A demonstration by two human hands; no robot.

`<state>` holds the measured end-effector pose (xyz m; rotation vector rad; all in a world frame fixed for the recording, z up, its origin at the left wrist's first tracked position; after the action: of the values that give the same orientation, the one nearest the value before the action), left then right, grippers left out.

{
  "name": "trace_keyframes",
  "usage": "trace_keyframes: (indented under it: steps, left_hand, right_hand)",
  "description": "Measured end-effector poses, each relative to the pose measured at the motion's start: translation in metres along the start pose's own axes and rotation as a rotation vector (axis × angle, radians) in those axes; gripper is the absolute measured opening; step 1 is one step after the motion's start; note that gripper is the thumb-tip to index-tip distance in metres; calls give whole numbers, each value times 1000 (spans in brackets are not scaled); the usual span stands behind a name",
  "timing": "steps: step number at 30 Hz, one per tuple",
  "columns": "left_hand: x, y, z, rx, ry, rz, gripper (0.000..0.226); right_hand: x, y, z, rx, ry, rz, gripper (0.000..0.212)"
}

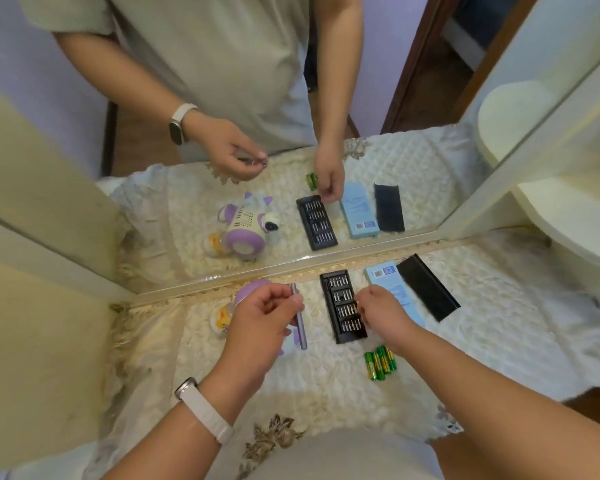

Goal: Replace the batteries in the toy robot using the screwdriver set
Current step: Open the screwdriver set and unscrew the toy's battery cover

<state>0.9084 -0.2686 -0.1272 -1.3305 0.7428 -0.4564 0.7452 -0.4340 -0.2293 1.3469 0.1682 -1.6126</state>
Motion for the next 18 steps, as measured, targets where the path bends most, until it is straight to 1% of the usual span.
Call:
trace_keyframes:
  steps: [3, 6, 9, 13, 18]
  left_hand:
    - [-11, -6, -5, -3, -27, -14, 6]
    - [-21, -12, -13, -11, -52, -30, 7]
    - [-31, -20, -25, -8, -65, -49, 5]
    - [-41, -29, -45, 0, -77, -72, 5]
    - [-43, -43, -72, -9, -57, -114, 4]
  right_hand:
    - [-22, 2, 2, 239, 152, -14, 27]
    - [-54, 12, 7, 380, 323, 65, 30]
    - [-83, 21, 17, 428, 440, 166, 28]
    - [-113, 28, 35, 495, 547, 272, 22]
    - [-135, 26, 63, 448, 556, 388, 18]
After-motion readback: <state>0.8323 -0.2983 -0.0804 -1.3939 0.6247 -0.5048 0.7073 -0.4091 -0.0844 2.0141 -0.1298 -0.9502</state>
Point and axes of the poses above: each hand's wrist, its own x-axis towards the middle knuckle, its own z-axis out of the back of the hand, y = z × x, the point moved 9 cm from there along x, towards the middle knuckle, and after that the axes turned 14 degrees about -z, right-handed, at the moved point
